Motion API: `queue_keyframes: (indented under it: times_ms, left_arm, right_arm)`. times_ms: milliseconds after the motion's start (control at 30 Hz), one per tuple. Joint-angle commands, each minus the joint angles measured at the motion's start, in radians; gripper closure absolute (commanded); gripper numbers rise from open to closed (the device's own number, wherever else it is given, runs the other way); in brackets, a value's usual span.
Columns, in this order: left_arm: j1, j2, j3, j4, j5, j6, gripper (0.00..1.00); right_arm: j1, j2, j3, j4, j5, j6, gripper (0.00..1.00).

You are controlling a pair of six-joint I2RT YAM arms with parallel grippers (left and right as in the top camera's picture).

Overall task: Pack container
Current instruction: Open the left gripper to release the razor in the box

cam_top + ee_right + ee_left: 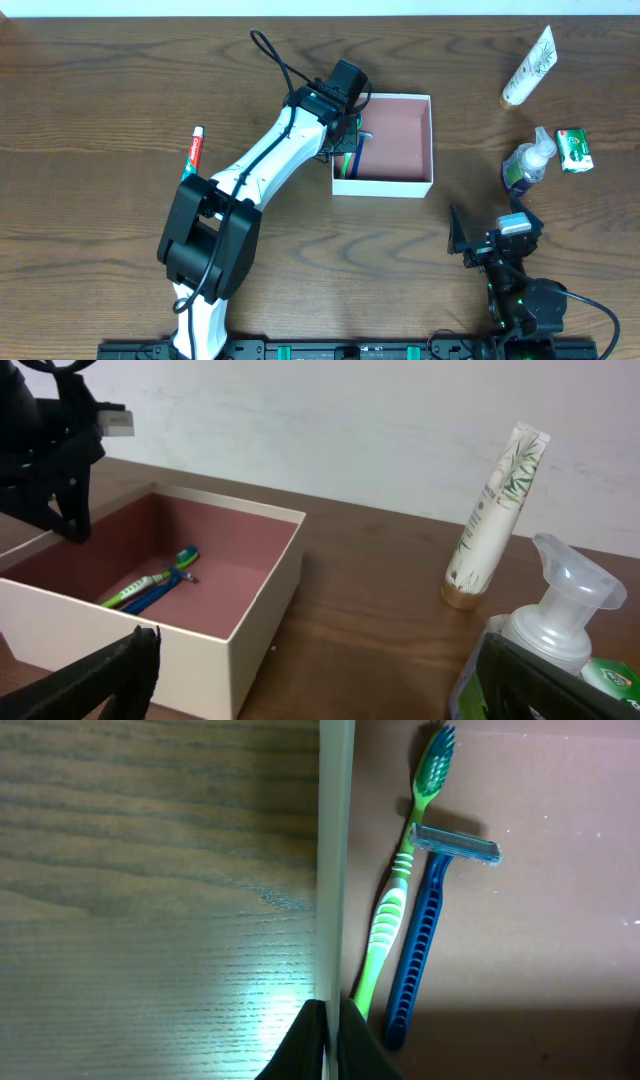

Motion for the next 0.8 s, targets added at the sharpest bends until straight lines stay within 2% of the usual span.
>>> queue_keyframes:
  times_ms: [0,767]
  left_arm:
    - [0.003,0.011,-0.011,-0.005,-0.004,-0.075,0.94]
    - [0.002,0.011,-0.01,-0.01,-0.004,-0.008,0.94]
  right_arm:
    - [0.007,-0.002,-0.002,-0.004,-0.01,-0.006,0.01]
    - [0.007,-0.002,-0.002,-0.004,-0.01,-0.006,0.01]
